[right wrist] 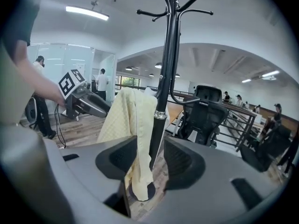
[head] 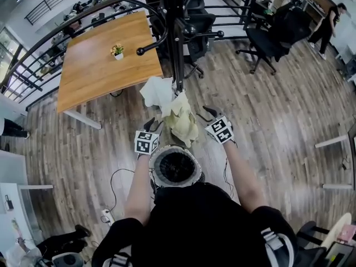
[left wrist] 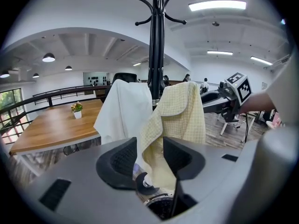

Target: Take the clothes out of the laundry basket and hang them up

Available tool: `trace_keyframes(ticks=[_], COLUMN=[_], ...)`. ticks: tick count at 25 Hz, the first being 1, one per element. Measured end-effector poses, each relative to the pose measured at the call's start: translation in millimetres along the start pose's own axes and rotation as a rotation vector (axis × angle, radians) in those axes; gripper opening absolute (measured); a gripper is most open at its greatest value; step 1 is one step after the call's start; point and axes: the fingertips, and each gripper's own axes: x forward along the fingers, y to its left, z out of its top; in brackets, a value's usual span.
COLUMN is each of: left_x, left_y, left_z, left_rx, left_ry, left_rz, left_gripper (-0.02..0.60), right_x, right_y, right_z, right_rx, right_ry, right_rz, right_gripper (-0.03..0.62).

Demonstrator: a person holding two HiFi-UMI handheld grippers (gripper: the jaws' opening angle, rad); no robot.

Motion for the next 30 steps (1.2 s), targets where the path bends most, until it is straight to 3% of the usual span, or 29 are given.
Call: trace_keyframes(ticks=[12, 19, 23, 27, 30], left_x=[-20.4, -26.4, -33.1, -42.9, -55.2], left_y=[-19.8, -43.4, -47.2, -43.8, -37.0], left_z=[-15.6, -20.3, -25.3, -26.7, -24.2], left_rx=[-0.014, -0.030, -0.034, -0.018, 0.005], left_ry=[-0.014, -0.026, -0.040, -0.057, -0.068], left_rz=[0.042, 0.006, -0.017, -0.050, -0.062], left_gripper=[0.175, 0.175, 0.175, 0.173, 0.145], right_x=[-17.7, -34.9, -42.4, -52.3, -62.8], right_y=[17.3, 24.0, 35.6, 46.4, 55.7], right_z=[-35.4, -55.2, -63.8, -66.0, -62.7], right_rx=[0.031, 0.073, 0.083, 0.097, 0.089], right_ry=[0.012, 0.034, 0.037, 0.058, 0.085], right_rz=[0.017, 0.009, -0.003, -0.073, -0.135], right_gripper=[0.190, 0.184, 0.118, 0.008, 0.008])
